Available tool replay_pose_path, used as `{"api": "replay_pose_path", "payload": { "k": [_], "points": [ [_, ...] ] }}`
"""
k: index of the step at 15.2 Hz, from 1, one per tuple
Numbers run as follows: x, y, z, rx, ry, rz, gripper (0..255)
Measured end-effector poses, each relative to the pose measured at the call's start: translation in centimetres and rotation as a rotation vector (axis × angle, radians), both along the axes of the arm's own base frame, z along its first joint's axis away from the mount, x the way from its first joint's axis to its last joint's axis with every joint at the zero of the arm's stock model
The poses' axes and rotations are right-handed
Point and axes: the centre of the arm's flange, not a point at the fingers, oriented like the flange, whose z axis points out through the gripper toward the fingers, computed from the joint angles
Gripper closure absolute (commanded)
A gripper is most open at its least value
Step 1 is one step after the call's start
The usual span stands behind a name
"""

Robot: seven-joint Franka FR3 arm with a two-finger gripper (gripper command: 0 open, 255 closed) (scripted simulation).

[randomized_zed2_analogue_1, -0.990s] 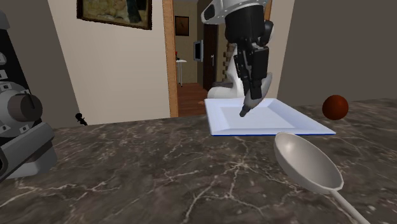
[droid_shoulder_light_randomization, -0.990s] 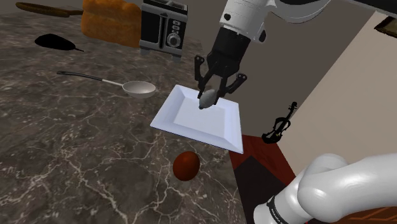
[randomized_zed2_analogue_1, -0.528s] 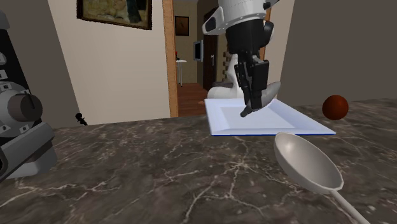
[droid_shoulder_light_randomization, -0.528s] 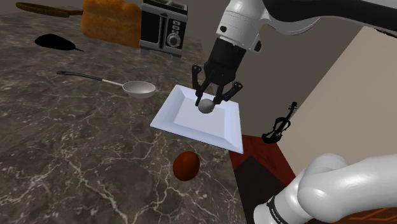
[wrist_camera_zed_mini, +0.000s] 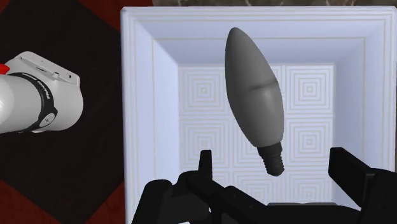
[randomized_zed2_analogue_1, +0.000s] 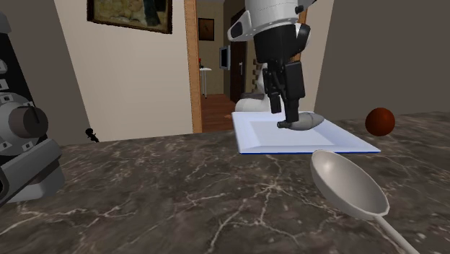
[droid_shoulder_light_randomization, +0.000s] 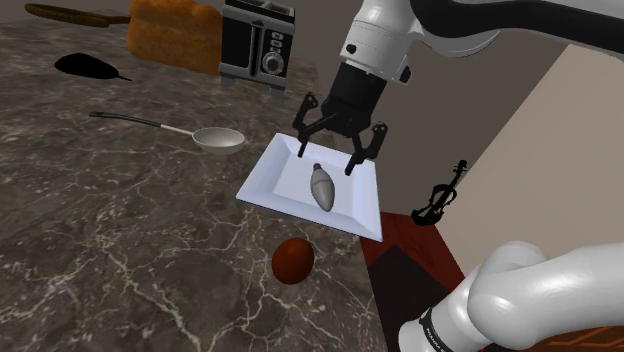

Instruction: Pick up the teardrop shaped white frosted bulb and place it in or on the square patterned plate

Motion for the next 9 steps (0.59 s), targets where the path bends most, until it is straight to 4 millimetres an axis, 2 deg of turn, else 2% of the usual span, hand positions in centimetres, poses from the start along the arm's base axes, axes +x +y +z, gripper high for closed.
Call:
{"api": "replay_pose_path", "payload": {
  "k": [2, 4, 6, 9],
  "points": [
    [0.0, 0.1, 0.0, 0.000, 0.000, 0.000, 0],
    [0.1, -0.3, 1.4, 0.000, 0.000, 0.000, 0],
    [0.4, -0.6, 3.9, 0.000, 0.000, -0.001, 0],
    [0.3, -0.9, 4.8, 0.000, 0.000, 0.000, 0]
  ]
}}
